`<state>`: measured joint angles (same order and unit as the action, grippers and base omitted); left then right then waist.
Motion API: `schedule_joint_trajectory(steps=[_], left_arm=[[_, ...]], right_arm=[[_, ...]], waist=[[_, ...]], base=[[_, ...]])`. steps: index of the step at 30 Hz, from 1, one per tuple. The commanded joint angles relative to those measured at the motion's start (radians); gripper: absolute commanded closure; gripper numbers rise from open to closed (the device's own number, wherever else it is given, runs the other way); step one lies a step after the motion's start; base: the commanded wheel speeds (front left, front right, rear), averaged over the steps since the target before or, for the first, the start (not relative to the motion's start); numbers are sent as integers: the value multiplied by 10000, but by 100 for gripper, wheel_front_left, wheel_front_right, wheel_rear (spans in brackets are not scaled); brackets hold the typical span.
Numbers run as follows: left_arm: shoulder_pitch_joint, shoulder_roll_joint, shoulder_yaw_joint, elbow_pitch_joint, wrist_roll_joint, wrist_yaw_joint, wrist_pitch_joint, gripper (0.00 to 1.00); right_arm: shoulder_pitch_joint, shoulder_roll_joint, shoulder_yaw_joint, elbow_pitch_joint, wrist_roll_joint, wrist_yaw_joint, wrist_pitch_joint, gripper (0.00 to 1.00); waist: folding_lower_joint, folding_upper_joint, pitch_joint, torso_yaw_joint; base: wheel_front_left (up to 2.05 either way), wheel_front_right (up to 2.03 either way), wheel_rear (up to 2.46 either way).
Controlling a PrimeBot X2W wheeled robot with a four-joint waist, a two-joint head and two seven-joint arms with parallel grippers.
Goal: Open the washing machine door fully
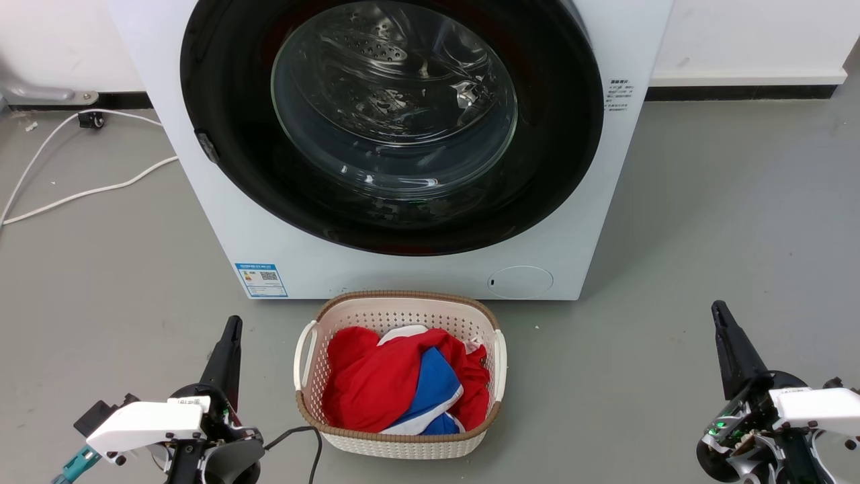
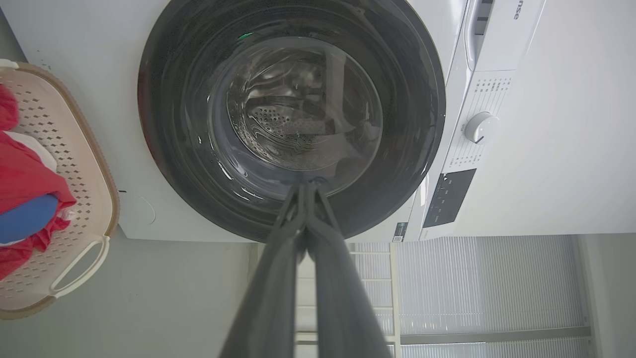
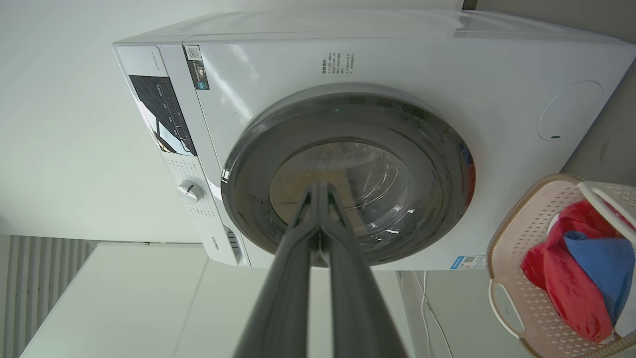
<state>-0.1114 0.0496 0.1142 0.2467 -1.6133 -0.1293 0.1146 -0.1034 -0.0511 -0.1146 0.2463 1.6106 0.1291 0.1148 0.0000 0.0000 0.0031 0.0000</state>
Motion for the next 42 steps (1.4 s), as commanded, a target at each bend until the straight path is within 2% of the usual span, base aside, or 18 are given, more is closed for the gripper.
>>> schedule_joint_trajectory(steps=[1, 21, 22, 34, 42], left_arm=[[69, 12, 16, -31, 3, -37, 18, 100], [69, 12, 16, -30, 3, -37, 18, 100], [0, 0, -1, -1, 0, 0, -1, 0], [79, -11, -577, -176, 244, -1, -489, 0], [101, -7, -966, -561, 1082, -3, -863, 0]], right_arm=[[-109, 36, -10, 6, -21, 30, 5, 100], [-109, 36, -10, 6, -21, 30, 6, 100], [0, 0, -2, -1, -1, 0, -1, 0], [244, -13, 345, -300, -309, 1, -469, 0], [378, -86, 574, -721, -735, 3, -854, 0]], waist=[[0, 0, 0, 0], [0, 0, 0, 0], [0, 0, 0, 0], [0, 0, -1, -8], [0, 0, 2, -8]], base=[[0, 0, 0], [0, 0, 0], [0, 0, 0], [0, 0, 0], [0, 0, 0]])
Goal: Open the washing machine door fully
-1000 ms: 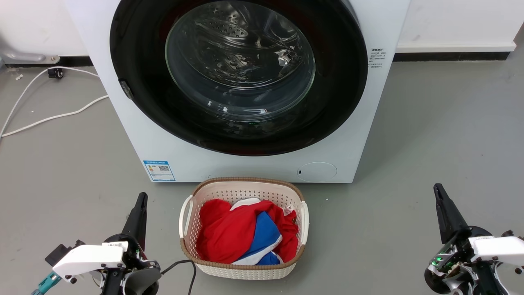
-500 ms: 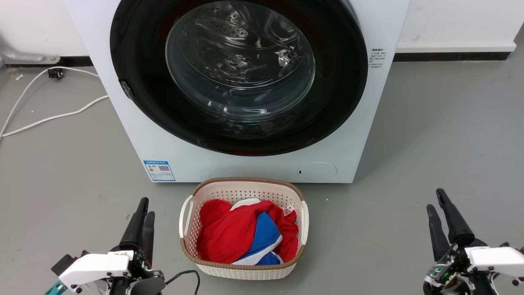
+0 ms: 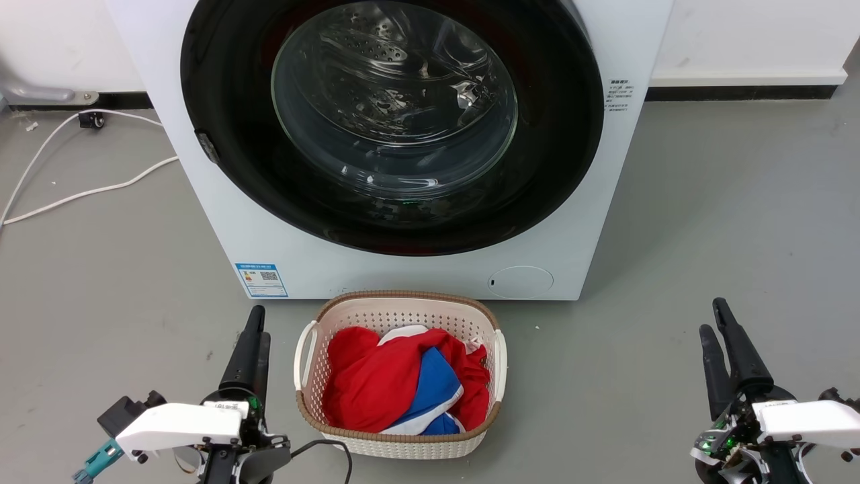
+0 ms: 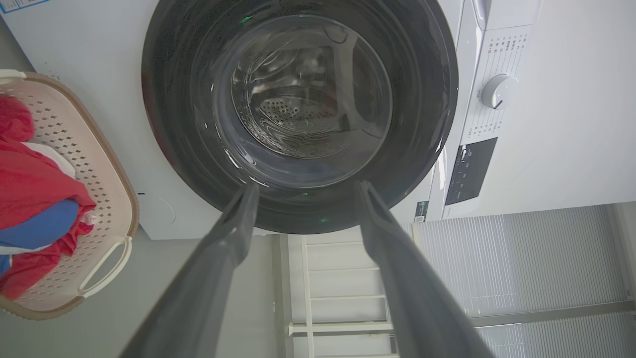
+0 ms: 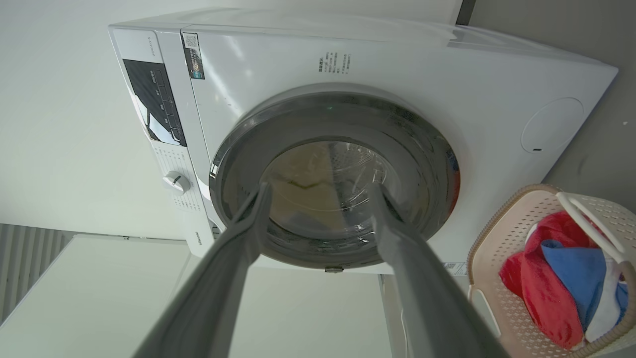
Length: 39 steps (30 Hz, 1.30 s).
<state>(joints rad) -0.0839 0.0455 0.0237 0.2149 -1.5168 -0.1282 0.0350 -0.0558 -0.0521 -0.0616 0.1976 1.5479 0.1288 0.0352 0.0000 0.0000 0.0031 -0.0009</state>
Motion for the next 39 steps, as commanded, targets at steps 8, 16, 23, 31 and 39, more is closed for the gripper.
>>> schedule_joint_trajectory(steps=[8, 16, 23, 31, 39], left_arm=[[-128, 36, -371, -625, 1257, -17, -407, 0], [-67, 40, -545, -857, 3103, -19, -716, 0], [-33, 75, -725, -996, 4980, -21, -972, 0], [-36, 211, -971, -877, 7030, -9, -1235, 0], [-119, 385, -1230, -946, 8656, 118, -1487, 0]], right_arm=[[-15, -271, 223, -557, -1259, 9, -402, 0], [-27, -328, 408, -760, -3741, 11, -719, 0], [38, -255, 403, -1024, -5681, 13, -777, 0], [119, -268, 513, -1294, -7415, 15, -770, 0], [209, -332, 602, -1418, -8681, 16, -796, 0]], waist=[[0, 0, -5, -2], [0, 0, -7, -33], [0, 0, -10, -25], [0, 0, -34, -30], [0, 0, -40, -44]], base=[[0, 0, 0], [0, 0, 0], [0, 0, 0], [0, 0, 0], [0, 0, 0]])
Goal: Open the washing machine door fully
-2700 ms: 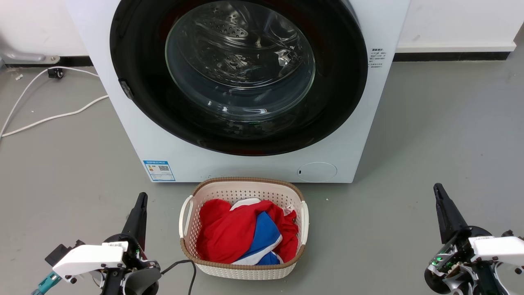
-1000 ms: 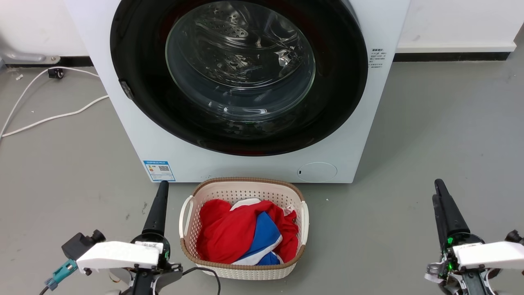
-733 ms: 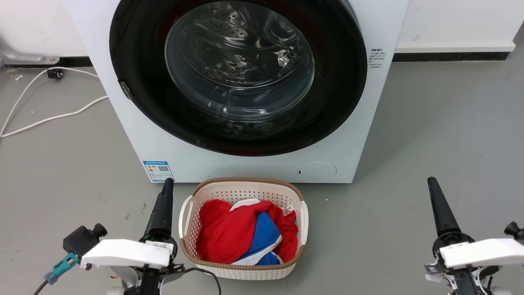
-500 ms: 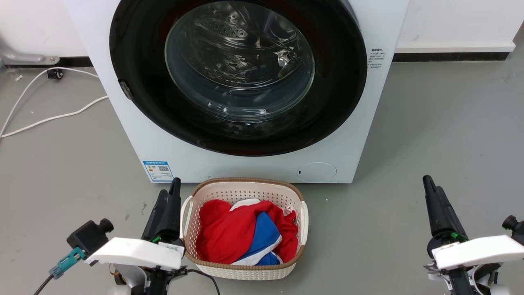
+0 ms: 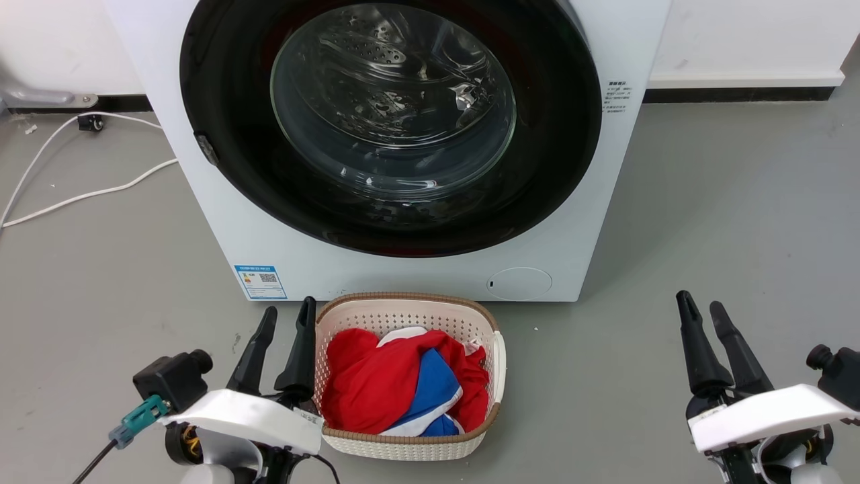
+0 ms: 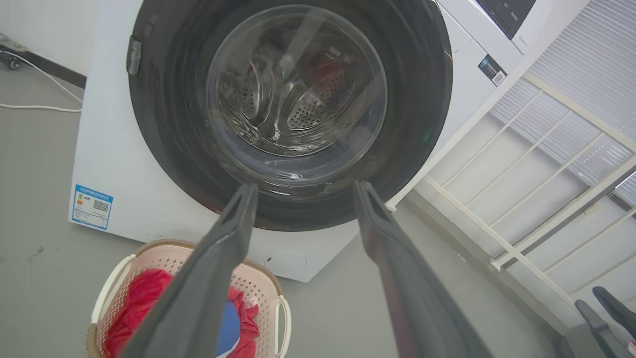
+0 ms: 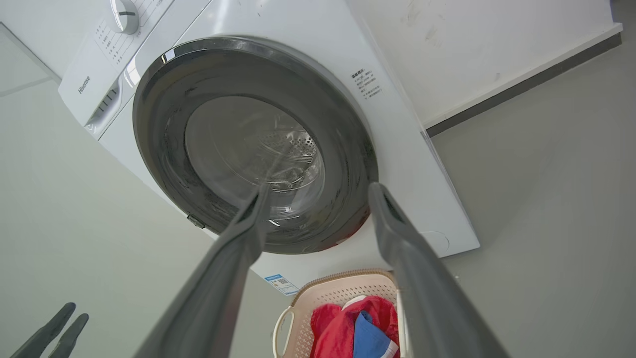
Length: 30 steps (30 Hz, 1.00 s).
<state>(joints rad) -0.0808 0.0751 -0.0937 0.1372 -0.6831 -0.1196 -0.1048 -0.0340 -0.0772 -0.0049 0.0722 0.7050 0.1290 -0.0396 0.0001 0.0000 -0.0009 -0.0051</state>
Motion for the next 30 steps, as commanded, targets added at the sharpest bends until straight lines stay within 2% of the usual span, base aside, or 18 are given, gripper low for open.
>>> schedule_joint_trajectory(steps=[1, 17, 30], left_arm=[[-151, 100, -97, -195, 478, 64, -115, 0], [-170, 407, -580, -219, 2518, 441, -552, 0], [-191, 621, -870, -77, 3768, 775, -866, 0]], right_arm=[[-6, -91, 51, -176, -400, 15, -65, 0], [159, -164, 153, -329, -2626, 19, -104, 0], [329, -4, 18, -394, -4139, 21, -153, 0]], waist=[[-1, 0, 0, -3], [-1, 0, -47, -4], [-1, 0, -93, -19]], base=[[0, 0, 0], [0, 0, 0], [0, 0, 0]])
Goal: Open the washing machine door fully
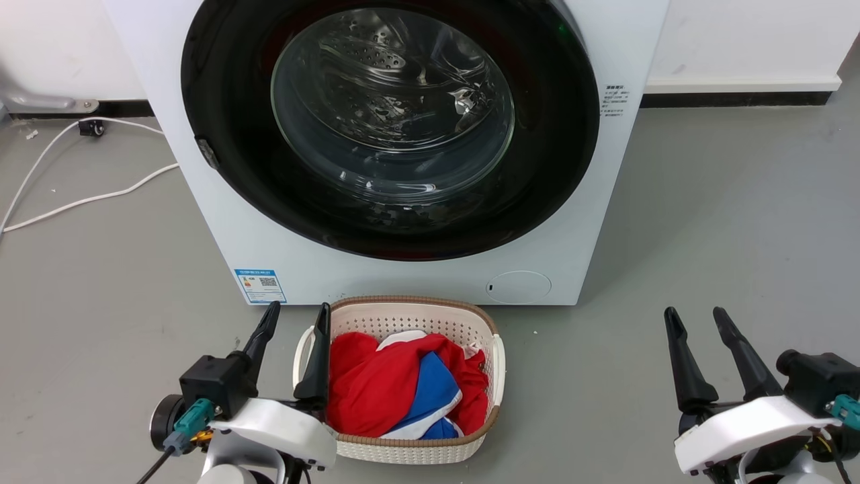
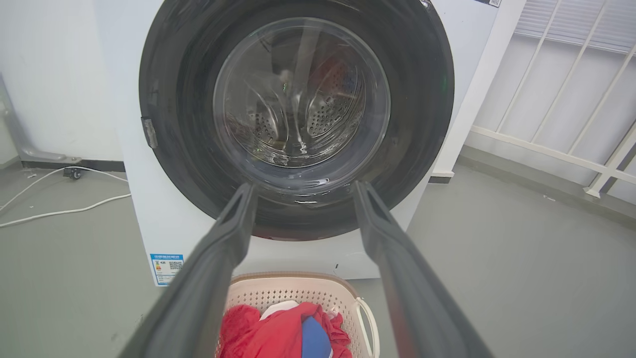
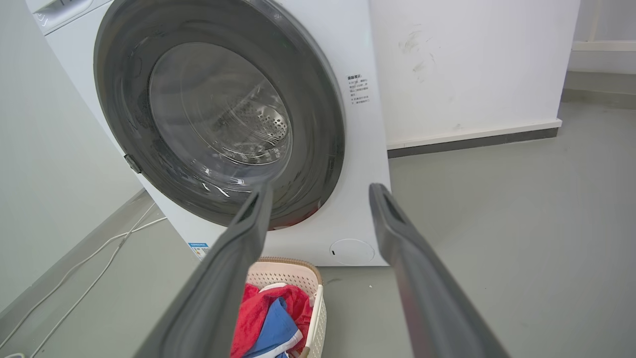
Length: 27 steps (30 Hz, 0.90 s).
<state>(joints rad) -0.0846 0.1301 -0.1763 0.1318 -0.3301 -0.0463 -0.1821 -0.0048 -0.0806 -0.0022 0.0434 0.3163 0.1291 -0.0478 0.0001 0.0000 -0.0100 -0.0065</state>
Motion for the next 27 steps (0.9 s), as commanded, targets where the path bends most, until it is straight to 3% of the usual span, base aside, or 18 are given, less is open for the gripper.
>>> schedule_joint_trajectory(steps=[1, 9, 27], left_arm=[[-153, 71, -44, -24, 238, 43, -93, 0], [-140, 88, -99, 182, 825, 193, -285, 0], [-61, -256, 37, 728, 1464, -151, -671, 0]], right_arm=[[38, 30, -9, -106, -252, 19, -70, 0], [123, 148, -80, -109, -1100, 21, -217, 0], [229, 291, -205, -228, -2327, 25, -448, 0]], waist=[[-1, 0, -2, -5], [-1, 0, -21, -29], [-1, 0, -76, -53]], base=[[0, 0, 0], [0, 0, 0], [0, 0, 0]])
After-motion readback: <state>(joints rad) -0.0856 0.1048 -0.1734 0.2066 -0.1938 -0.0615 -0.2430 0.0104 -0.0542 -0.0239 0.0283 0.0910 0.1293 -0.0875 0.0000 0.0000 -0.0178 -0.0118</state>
